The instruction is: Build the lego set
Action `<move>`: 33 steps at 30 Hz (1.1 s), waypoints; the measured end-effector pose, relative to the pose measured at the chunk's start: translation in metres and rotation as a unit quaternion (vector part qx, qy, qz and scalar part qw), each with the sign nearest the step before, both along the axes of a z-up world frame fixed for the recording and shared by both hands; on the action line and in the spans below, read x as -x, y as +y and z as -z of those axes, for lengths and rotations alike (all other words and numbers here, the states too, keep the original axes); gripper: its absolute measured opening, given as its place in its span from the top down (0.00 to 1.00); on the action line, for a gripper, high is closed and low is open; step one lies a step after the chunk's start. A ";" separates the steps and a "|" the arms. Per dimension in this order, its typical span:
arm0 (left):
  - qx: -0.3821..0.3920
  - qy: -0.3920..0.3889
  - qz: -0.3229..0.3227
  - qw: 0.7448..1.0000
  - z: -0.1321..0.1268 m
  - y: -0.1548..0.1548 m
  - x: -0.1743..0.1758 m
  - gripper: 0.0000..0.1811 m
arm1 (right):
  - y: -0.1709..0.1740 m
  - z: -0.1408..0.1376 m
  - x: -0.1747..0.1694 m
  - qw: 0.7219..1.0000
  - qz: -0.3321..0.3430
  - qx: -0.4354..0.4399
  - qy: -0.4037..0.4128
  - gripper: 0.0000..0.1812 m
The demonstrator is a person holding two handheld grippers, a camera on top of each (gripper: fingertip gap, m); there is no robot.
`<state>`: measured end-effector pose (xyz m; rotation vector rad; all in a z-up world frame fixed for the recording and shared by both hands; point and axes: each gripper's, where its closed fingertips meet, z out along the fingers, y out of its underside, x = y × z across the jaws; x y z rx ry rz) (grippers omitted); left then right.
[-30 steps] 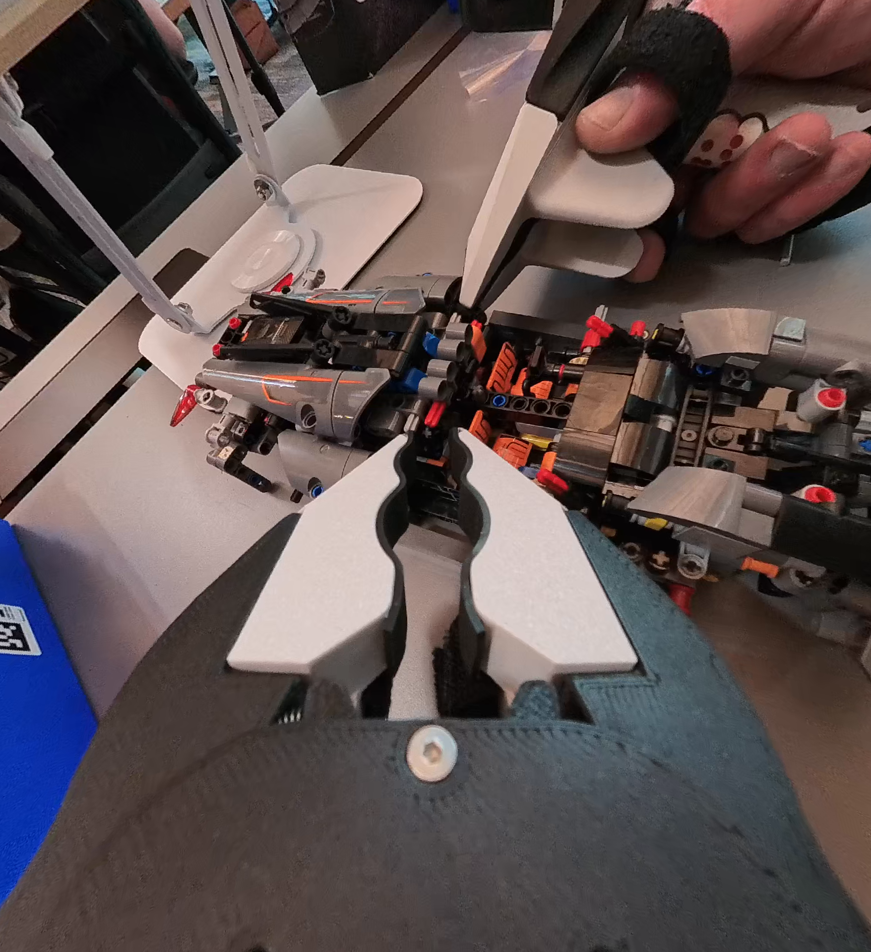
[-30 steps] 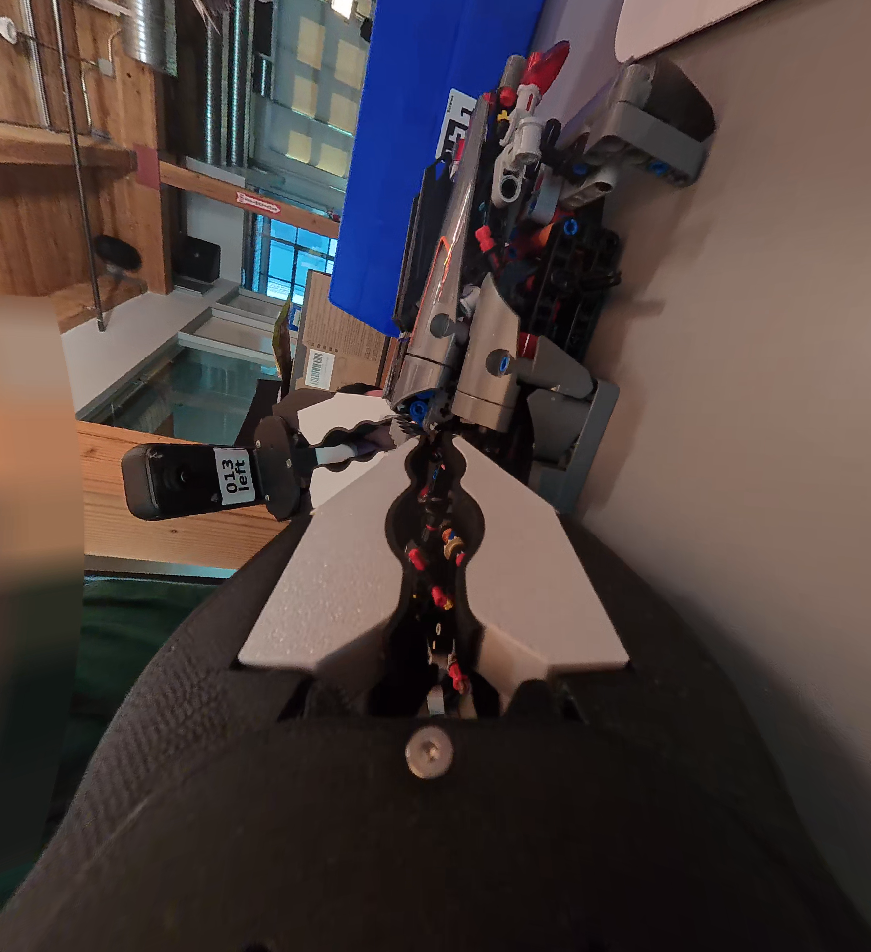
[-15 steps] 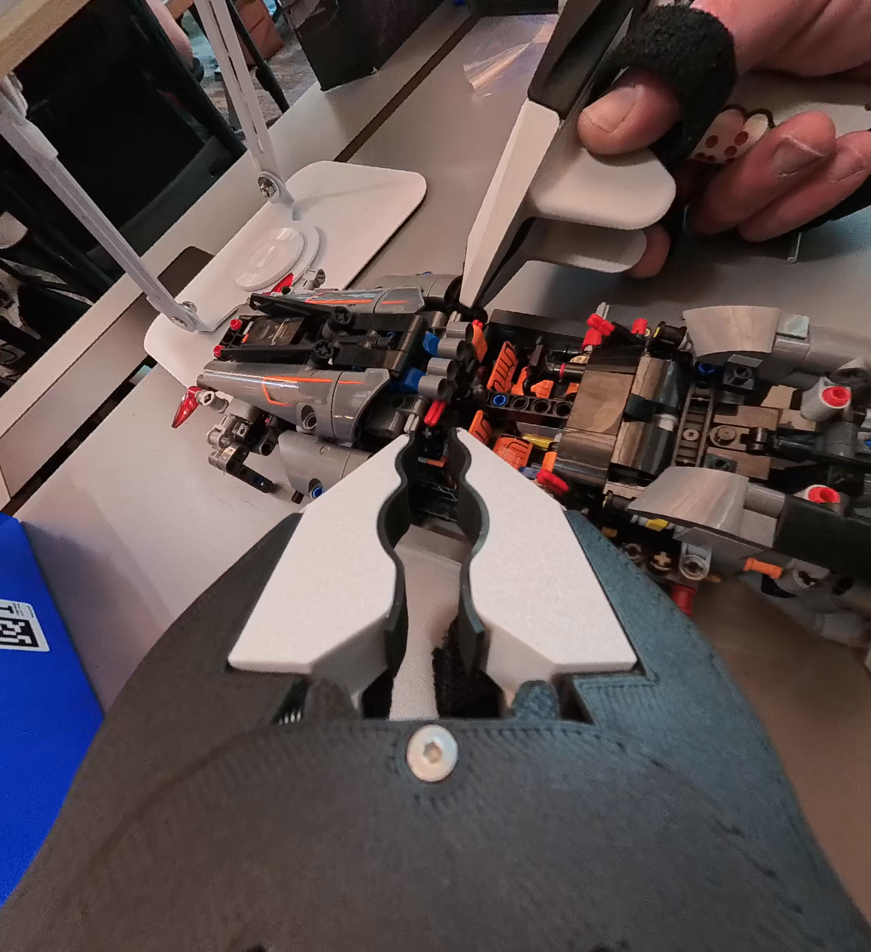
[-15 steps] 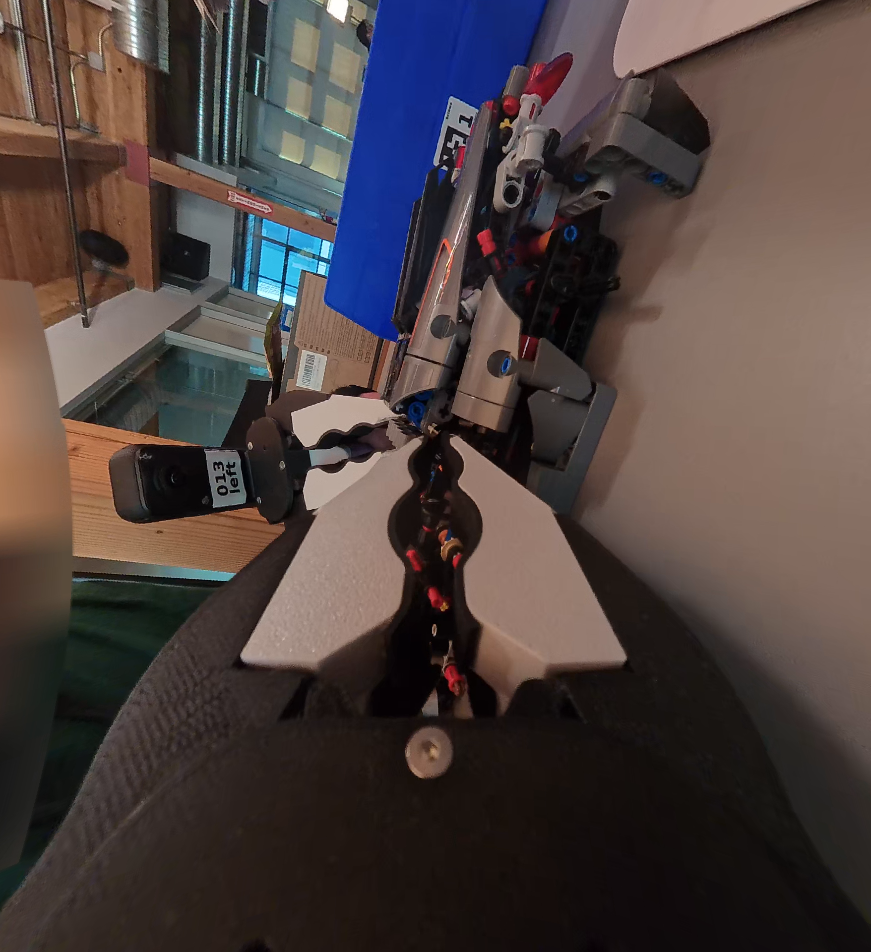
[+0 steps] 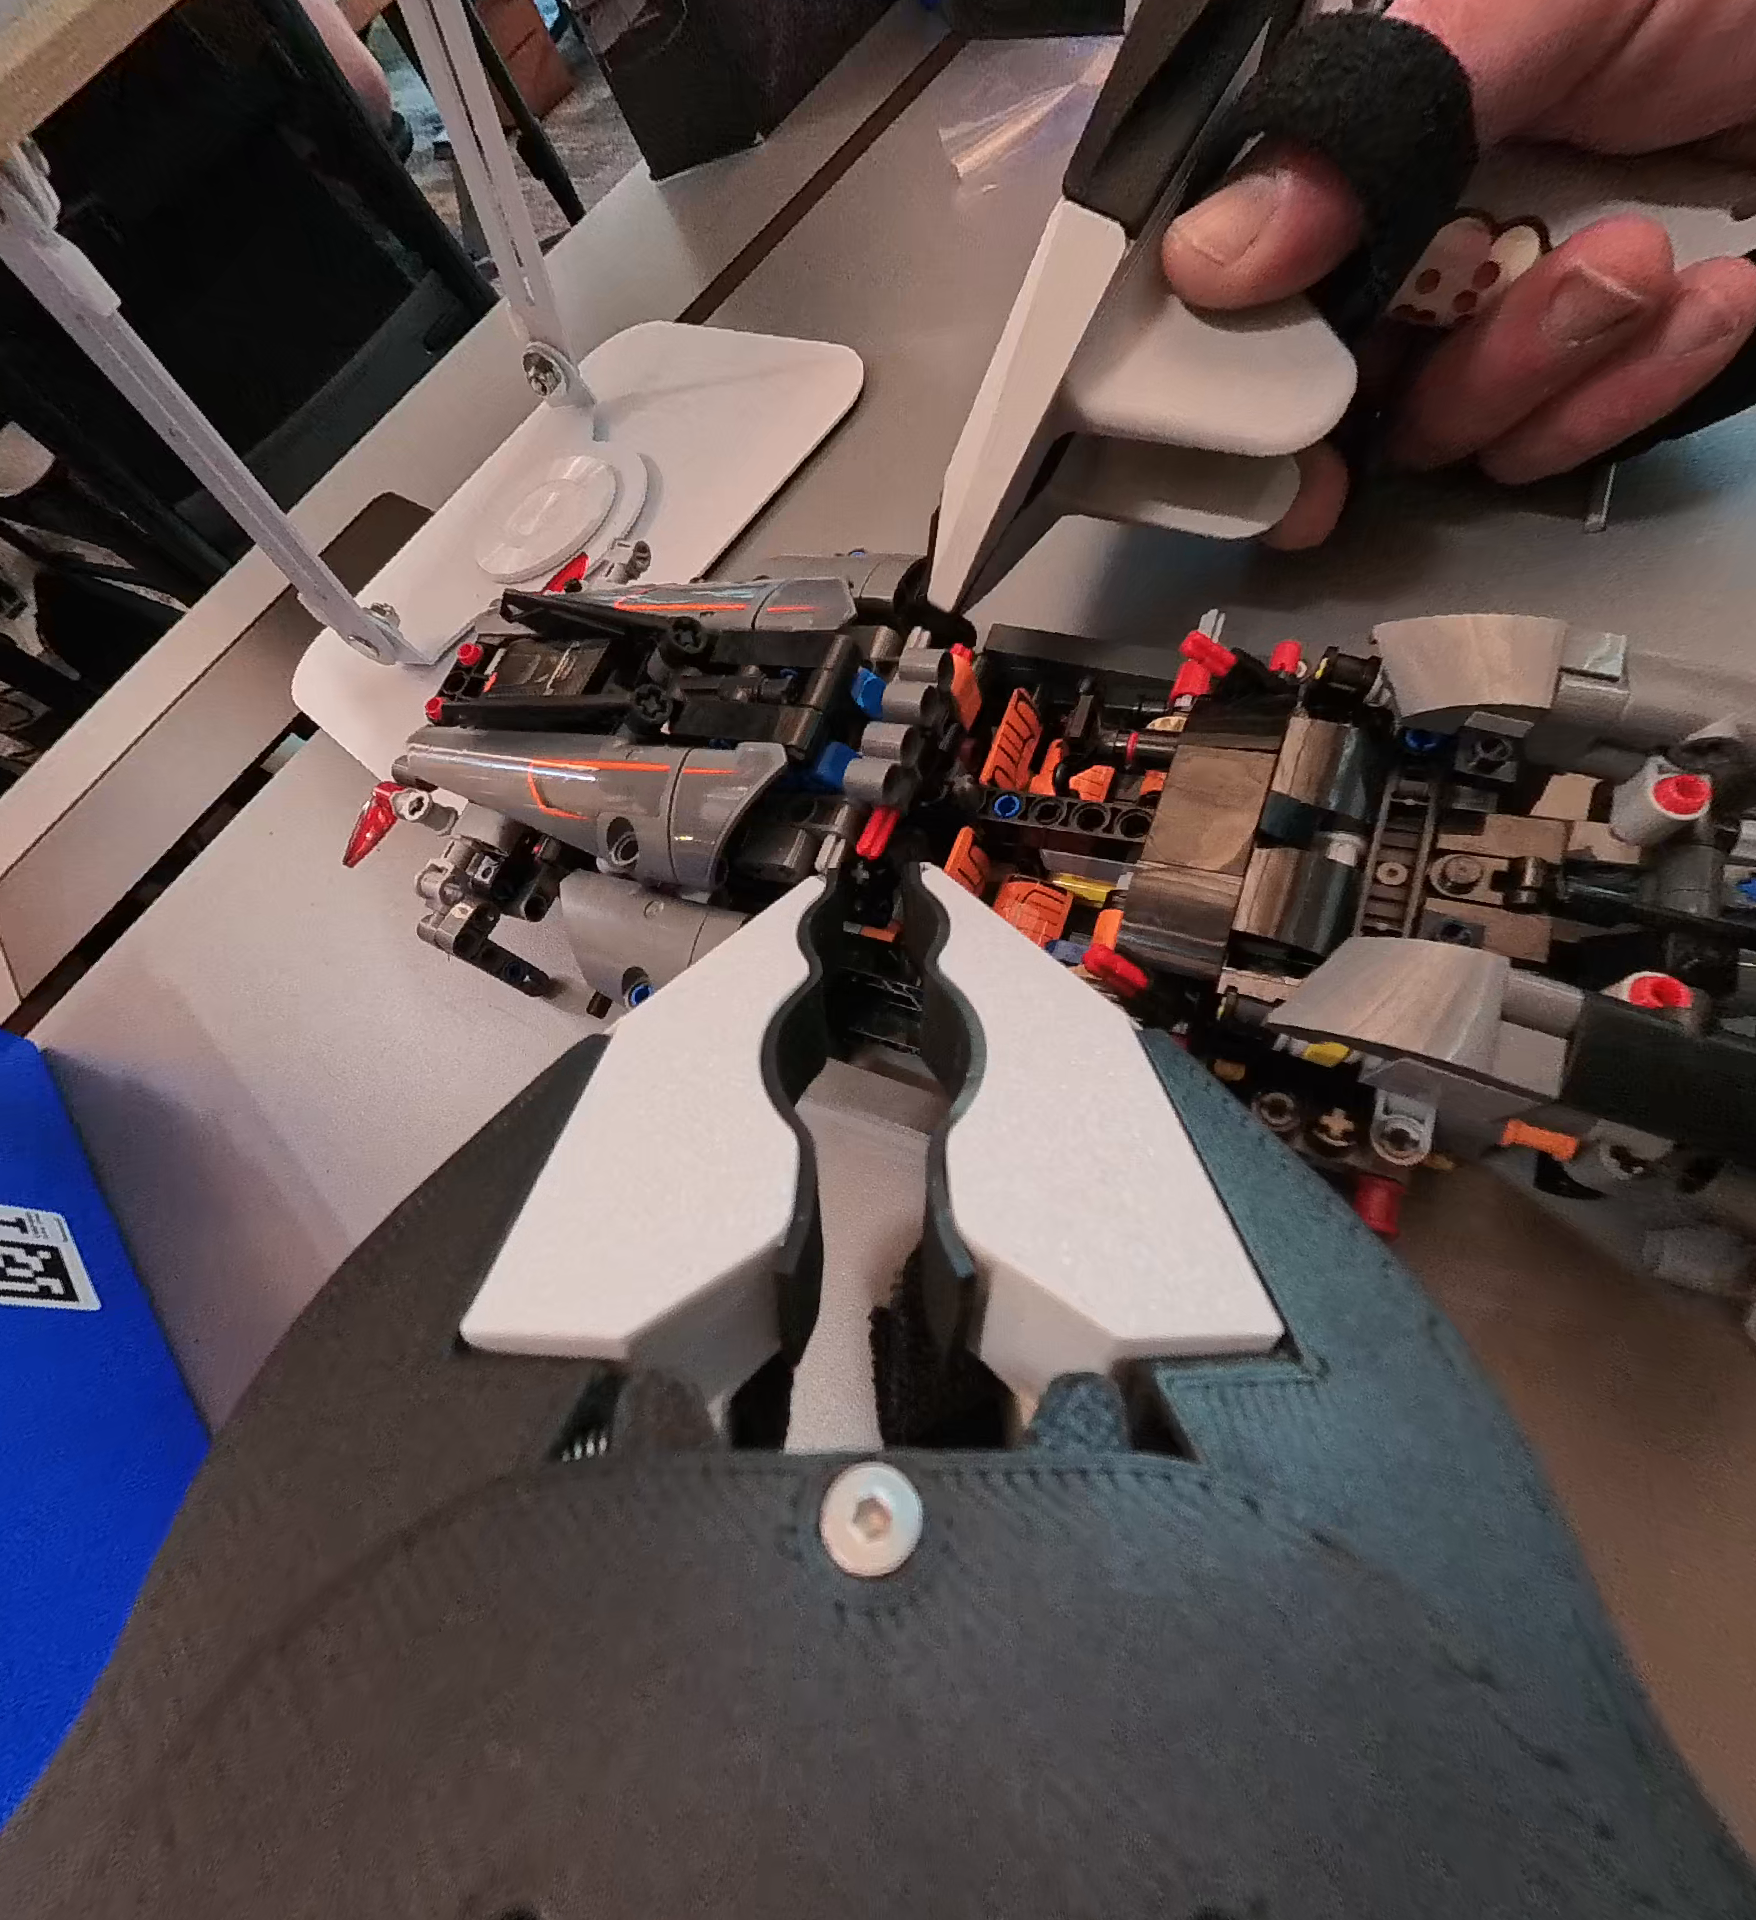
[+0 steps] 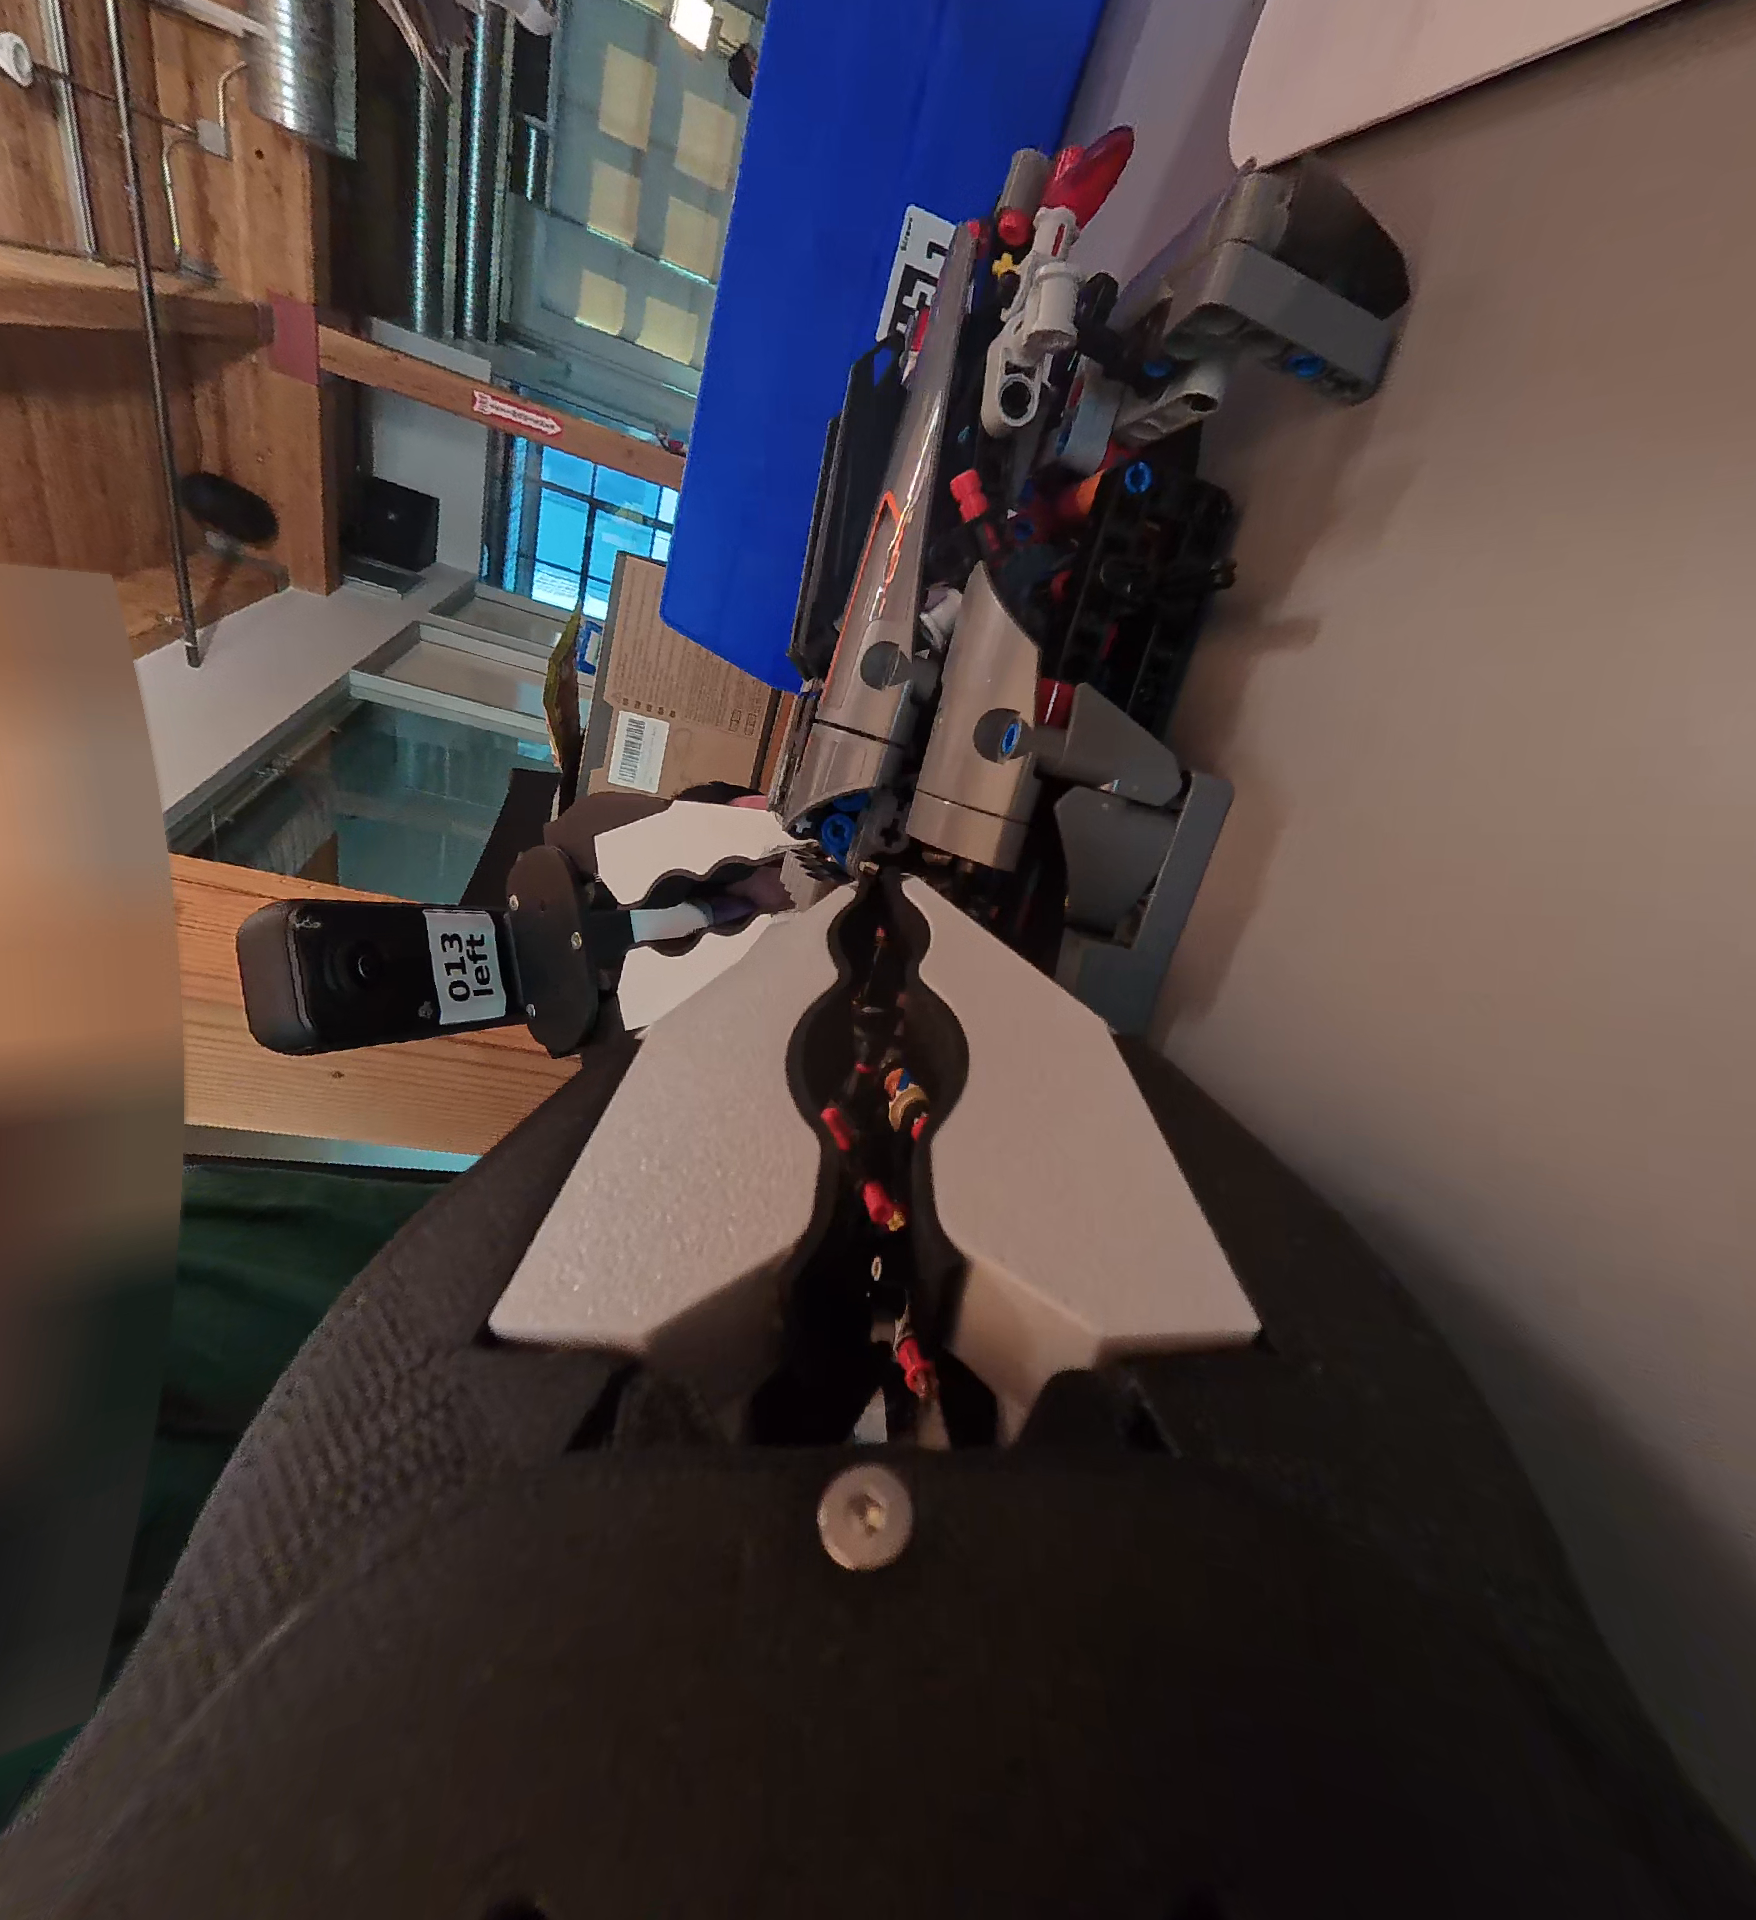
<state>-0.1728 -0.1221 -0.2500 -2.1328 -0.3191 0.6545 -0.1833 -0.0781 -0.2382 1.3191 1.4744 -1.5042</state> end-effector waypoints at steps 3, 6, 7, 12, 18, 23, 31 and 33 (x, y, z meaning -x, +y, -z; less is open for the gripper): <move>0.000 0.000 0.000 1.000 0.000 0.000 0.000 0.95 | 0.000 0.000 0.000 1.000 -0.001 0.000 -0.002 1.00; 0.001 0.001 0.000 1.000 0.000 0.000 0.000 0.95 | 0.000 0.001 0.000 1.000 -0.002 0.001 -0.003 1.00; 0.000 0.001 0.000 1.000 0.000 0.000 0.000 0.95 | 0.000 0.000 0.000 1.000 -0.002 0.002 -0.004 1.00; 0.000 0.001 0.000 1.000 0.000 0.000 0.000 0.95 | 0.001 -0.003 -0.002 1.000 -0.010 0.018 -0.008 1.00; 0.001 0.005 0.005 1.000 -0.003 -0.004 -0.001 0.91 | 0.004 -0.008 -0.009 0.999 -0.021 0.040 -0.008 1.00; -0.014 0.023 0.033 0.999 -0.020 -0.011 -0.011 0.84 | 0.008 -0.024 -0.029 0.998 -0.030 0.062 0.003 1.00; -0.021 0.092 0.108 0.990 -0.062 0.022 -0.059 0.81 | -0.019 -0.078 -0.062 0.992 -0.079 0.083 0.045 1.00; -0.046 0.095 0.094 0.990 -0.072 0.021 -0.065 0.82 | -0.024 -0.086 -0.071 0.991 -0.087 0.094 0.048 1.00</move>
